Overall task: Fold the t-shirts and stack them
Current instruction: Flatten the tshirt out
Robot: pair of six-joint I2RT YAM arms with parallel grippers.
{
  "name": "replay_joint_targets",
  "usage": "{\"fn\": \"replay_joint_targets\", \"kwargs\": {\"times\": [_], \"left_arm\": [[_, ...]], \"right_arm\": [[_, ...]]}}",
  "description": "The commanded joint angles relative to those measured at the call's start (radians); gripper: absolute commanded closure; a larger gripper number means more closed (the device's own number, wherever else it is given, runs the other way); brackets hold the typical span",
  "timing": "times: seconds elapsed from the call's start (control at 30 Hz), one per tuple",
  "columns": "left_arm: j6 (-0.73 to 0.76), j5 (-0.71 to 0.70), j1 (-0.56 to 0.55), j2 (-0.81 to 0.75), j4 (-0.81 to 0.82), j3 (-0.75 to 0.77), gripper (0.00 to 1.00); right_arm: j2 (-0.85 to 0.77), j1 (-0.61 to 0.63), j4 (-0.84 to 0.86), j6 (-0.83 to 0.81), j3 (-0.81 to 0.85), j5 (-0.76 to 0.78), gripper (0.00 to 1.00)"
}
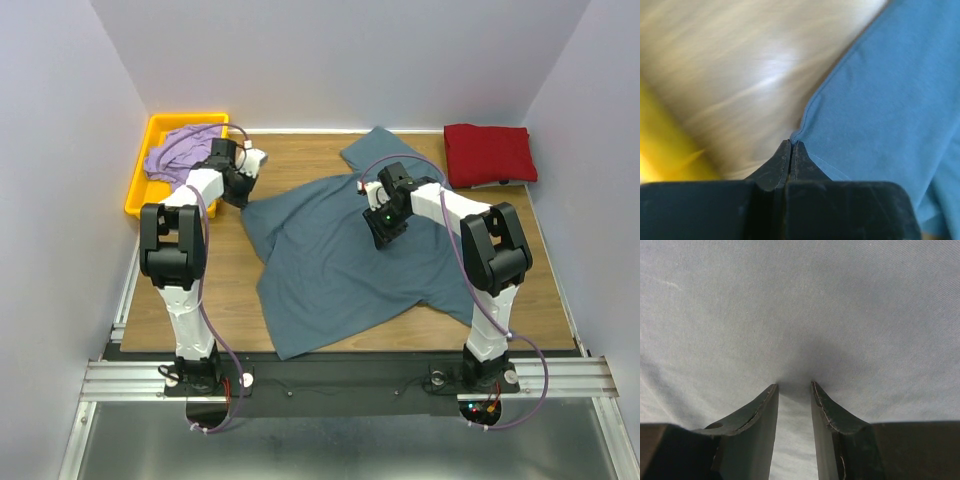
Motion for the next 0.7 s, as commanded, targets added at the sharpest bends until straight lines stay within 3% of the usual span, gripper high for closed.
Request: {"fn": "replay_joint_targets", "kwargs": {"times": [0.0, 0.37, 0.67], "left_arm": [[0.021, -0.121, 0.020, 0.002, -0.052, 0.059, 1.00], [-0.002, -0.219, 0.023, 0.076, -0.037, 0.176, 1.00], [0.022, -0.328, 0.023, 0.117, -0.041, 0.233, 1.00]], "right_arm": [[0.016, -0.001, 0.015, 0.018, -0.003, 0.035, 0.61], [-0.019, -0.027, 0.013, 0.040, 0.106, 0.092, 0.56], [0.070, -0.199, 0.013, 0.014, 0.317, 0.121, 0.61]]}}
